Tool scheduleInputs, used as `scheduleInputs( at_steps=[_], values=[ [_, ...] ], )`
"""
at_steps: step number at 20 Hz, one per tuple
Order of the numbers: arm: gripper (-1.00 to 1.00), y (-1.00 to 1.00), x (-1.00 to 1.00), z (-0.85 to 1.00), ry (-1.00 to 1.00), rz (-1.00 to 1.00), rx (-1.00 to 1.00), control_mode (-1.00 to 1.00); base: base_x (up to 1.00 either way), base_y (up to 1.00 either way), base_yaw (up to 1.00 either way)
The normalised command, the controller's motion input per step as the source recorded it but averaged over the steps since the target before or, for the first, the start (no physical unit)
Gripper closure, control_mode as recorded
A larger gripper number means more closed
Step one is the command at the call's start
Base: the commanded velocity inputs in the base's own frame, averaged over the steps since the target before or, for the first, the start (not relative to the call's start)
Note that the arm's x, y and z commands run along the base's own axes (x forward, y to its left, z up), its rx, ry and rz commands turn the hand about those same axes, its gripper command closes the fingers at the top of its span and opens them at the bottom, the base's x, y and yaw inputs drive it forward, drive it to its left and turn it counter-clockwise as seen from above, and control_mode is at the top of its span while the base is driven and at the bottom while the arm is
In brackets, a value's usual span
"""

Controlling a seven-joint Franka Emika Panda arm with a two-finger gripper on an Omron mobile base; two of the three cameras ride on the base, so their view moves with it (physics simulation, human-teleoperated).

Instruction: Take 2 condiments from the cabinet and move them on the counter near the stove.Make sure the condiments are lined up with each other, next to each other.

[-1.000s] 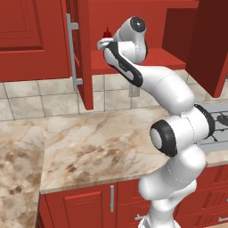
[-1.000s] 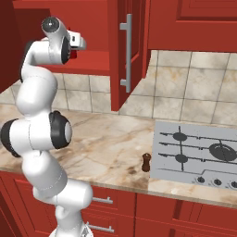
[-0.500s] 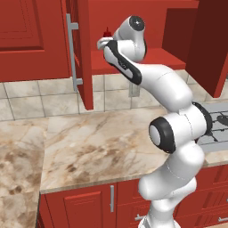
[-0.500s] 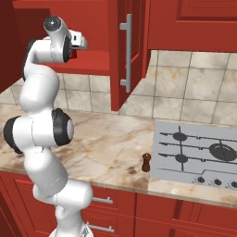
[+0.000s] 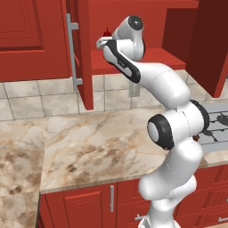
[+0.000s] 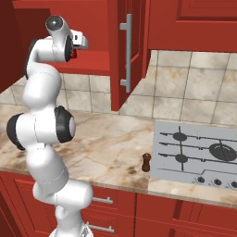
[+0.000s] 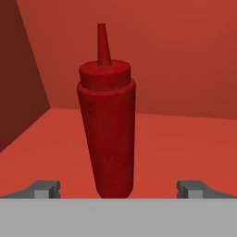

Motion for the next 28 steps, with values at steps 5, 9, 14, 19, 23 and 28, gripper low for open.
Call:
scheduleInputs(
  at_steps=[5,9,14,19,23,28],
  values=[
    [-1.0,0.09,0.08,0.0,0.0,0.0,0.0,-1.0,0.0,0.0,0.0],
    [-1.0,0.07,0.04,0.0,0.0,0.0,0.0,-1.0,0.0,0.0,0.0],
    [-1.0,0.01,0.09,0.0,0.0,0.0,0.0,-1.0,0.0,0.0,0.0],
    [-1.0,0.01,0.16,0.0,0.01,0.0,0.0,-1.0,0.0,0.0,0.0],
    [-1.0,0.0,0.09,0.0,0.01,0.0,0.0,-1.0,0.0,0.0,0.0],
    [-1.0,0.01,0.02,0.0,0.0,0.0,0.0,-1.0,0.0,0.0,0.0]
  ],
)
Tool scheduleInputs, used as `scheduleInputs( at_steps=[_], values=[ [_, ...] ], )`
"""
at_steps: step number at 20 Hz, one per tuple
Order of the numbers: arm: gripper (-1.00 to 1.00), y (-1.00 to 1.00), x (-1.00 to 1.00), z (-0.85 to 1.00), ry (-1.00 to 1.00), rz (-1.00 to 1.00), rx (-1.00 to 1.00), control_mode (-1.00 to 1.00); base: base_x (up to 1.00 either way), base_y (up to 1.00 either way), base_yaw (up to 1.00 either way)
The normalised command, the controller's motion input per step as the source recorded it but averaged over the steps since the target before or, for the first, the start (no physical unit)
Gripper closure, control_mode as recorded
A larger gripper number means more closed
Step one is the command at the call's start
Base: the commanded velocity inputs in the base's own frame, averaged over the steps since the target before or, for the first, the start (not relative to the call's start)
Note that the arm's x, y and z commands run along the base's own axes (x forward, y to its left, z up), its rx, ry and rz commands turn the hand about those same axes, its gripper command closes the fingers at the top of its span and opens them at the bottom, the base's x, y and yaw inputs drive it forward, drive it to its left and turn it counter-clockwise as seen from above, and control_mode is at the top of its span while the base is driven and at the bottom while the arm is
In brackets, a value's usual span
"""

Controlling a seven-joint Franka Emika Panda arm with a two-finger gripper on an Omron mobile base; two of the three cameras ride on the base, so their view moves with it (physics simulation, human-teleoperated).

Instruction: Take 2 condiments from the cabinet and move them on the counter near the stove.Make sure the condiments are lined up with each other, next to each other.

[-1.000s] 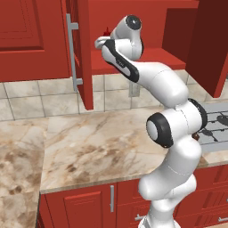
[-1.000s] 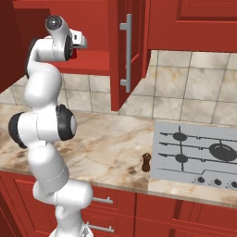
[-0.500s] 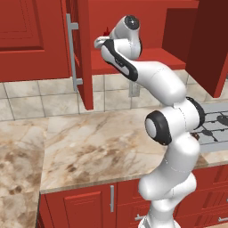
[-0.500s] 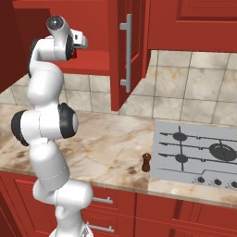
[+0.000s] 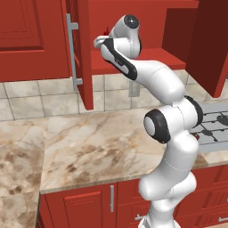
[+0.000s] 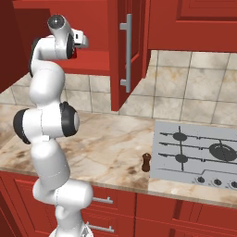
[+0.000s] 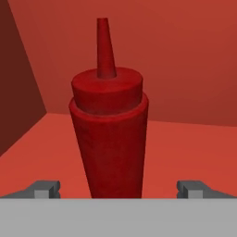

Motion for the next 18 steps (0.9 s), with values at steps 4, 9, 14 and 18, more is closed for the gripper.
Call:
scheduleInputs(
  at_steps=[4,9,14,18],
  values=[
    [-1.0,0.07,0.04,0.0,0.0,0.0,0.0,-1.0,0.0,0.0,0.0],
    [-1.0,0.1,0.12,-0.01,0.01,0.0,0.0,-1.0,0.0,0.0,0.0],
    [-1.0,0.02,0.05,0.0,0.01,0.0,0.0,-1.0,0.0,0.0,0.0],
    [1.0,0.0,0.0,0.0,0.0,0.0,0.0,-1.0,0.0,0.0,0.0]
  ],
)
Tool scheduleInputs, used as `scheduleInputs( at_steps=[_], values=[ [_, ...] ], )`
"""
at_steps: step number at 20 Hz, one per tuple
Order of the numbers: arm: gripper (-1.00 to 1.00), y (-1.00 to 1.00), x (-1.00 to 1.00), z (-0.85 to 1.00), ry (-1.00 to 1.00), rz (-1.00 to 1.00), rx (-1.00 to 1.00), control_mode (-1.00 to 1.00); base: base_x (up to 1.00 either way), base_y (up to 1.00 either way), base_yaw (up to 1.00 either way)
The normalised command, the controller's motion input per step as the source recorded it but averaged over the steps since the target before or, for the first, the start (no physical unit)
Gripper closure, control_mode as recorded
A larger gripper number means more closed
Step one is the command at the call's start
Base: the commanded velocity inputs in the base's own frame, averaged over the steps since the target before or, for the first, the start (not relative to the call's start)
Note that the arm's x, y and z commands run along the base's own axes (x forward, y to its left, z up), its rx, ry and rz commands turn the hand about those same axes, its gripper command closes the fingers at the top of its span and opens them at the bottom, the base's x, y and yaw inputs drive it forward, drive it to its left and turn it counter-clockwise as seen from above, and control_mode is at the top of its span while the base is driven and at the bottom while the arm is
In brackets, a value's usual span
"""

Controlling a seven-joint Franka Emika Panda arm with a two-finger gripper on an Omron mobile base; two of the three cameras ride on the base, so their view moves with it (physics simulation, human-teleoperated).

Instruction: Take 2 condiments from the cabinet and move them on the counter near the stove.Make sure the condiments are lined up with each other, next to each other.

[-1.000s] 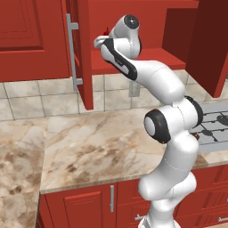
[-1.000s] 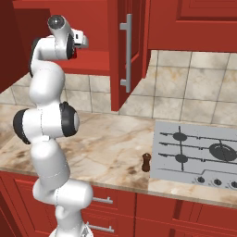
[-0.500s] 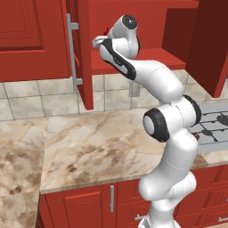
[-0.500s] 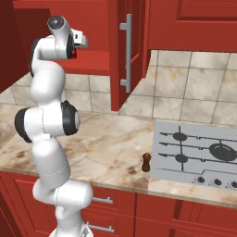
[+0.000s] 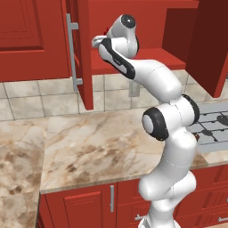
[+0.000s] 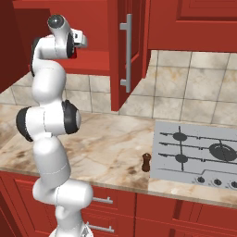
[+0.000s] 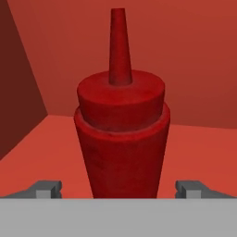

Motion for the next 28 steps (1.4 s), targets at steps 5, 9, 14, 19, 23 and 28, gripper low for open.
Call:
scheduleInputs(
  at_steps=[5,9,14,19,23,28],
  values=[
    [1.0,0.0,0.0,0.0,0.0,0.0,0.0,-1.0,0.0,0.0,0.0],
    [1.0,0.0,0.0,0.0,0.0,0.0,0.0,-1.0,0.0,0.0,0.0],
    [1.0,0.0,0.0,0.0,0.0,0.0,0.0,-1.0,0.0,0.0,0.0],
    [1.0,0.0,0.0,0.01,0.0,0.0,0.0,-1.0,0.0,0.0,0.0],
    [1.0,-0.14,-0.1,0.1,0.0,0.0,0.0,-1.0,0.0,0.0,0.0],
    [1.0,-0.1,-0.15,0.17,0.0,0.0,0.0,-1.0,0.0,0.0,0.0]
  ],
)
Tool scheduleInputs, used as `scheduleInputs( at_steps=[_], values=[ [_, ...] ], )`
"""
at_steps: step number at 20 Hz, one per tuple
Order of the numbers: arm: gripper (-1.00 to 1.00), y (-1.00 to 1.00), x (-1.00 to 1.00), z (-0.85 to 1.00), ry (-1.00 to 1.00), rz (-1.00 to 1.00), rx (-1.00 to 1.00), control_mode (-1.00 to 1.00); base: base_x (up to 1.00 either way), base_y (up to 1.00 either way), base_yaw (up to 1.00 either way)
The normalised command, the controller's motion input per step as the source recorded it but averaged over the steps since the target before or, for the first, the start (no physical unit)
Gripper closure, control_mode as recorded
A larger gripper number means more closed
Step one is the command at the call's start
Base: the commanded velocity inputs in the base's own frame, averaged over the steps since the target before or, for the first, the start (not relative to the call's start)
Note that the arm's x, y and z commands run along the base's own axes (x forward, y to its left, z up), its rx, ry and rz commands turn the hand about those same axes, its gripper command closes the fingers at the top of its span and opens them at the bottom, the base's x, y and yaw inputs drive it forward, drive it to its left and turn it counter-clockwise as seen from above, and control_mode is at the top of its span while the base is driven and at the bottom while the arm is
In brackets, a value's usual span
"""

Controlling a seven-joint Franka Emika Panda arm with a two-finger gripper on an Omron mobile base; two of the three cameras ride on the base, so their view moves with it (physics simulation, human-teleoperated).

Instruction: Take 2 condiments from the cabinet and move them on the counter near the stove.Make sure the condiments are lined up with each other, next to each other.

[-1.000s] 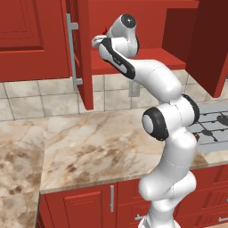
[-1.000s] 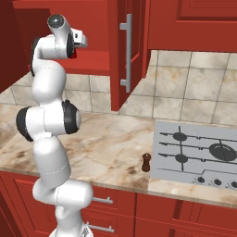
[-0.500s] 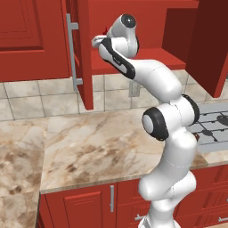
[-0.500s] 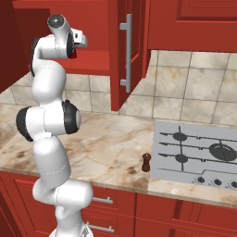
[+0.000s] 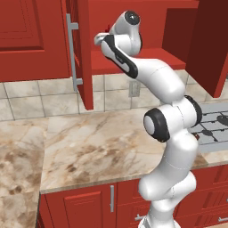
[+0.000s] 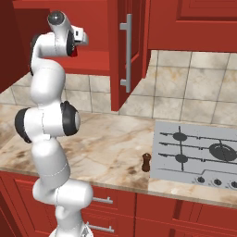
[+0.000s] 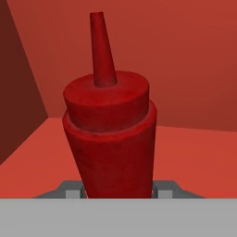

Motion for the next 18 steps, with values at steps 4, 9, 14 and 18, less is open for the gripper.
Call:
scheduleInputs(
  at_steps=[4,9,14,18],
  values=[
    [1.0,-0.08,-0.04,0.15,0.0,0.0,0.0,-1.0,0.0,0.0,0.0],
    [1.0,-0.16,-0.11,0.08,0.0,0.0,0.0,-1.0,0.0,0.0,0.0],
    [1.0,-0.04,-0.09,0.0,0.0,0.0,0.0,-1.0,0.0,0.0,0.0],
    [1.0,-0.04,-0.11,0.0,0.0,0.0,0.0,-1.0,0.0,0.0,0.0]
  ],
)
